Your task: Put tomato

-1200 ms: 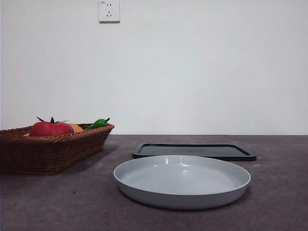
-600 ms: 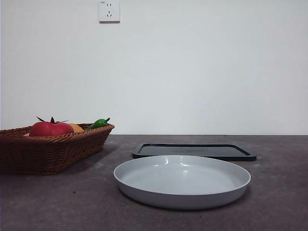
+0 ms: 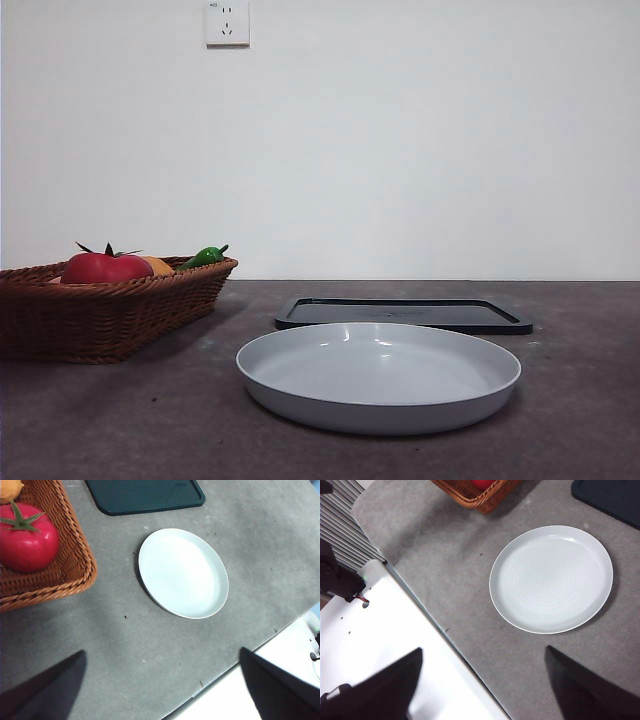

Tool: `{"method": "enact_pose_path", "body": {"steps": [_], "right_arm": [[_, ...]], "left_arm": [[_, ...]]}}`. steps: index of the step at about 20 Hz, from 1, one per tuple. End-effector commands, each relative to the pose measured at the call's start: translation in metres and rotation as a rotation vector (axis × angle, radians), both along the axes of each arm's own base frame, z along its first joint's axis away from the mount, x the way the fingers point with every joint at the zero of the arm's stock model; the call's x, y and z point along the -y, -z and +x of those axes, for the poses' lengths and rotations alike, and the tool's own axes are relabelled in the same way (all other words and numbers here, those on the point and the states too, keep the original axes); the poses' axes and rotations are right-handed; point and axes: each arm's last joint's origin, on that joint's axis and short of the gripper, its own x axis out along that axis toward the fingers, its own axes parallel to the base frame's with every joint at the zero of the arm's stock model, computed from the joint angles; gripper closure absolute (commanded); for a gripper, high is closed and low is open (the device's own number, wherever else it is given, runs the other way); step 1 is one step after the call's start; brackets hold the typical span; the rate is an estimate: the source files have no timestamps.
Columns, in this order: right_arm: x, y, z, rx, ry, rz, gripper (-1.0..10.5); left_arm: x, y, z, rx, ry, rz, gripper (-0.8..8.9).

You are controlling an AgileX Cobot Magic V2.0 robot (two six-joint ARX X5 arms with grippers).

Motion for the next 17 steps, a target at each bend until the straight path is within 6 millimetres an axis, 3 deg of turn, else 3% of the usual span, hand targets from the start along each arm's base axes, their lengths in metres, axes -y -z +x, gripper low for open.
{"method": "enact_pose_path", "body": {"steps": [1, 9, 17], "right_arm": [[-0.001, -0.005, 0.001, 0.023, -0.014, 0.004, 5.1], [-0.001, -0.006, 0.002, 0.036, -0.011, 0.012, 5.1], [-0.002, -0.006, 0.002, 0.043, -0.011, 0.015, 5.1]], "left_arm": [[0.0, -0.007, 0.003, 0.036, -0.005, 0.002, 2.77], [0.0, -0.01, 0.031, 0.142, -0.129, 0.094, 2.82], [0.005, -0.001, 0.086, 0.192, -0.19, 0.147, 2.83]]}}
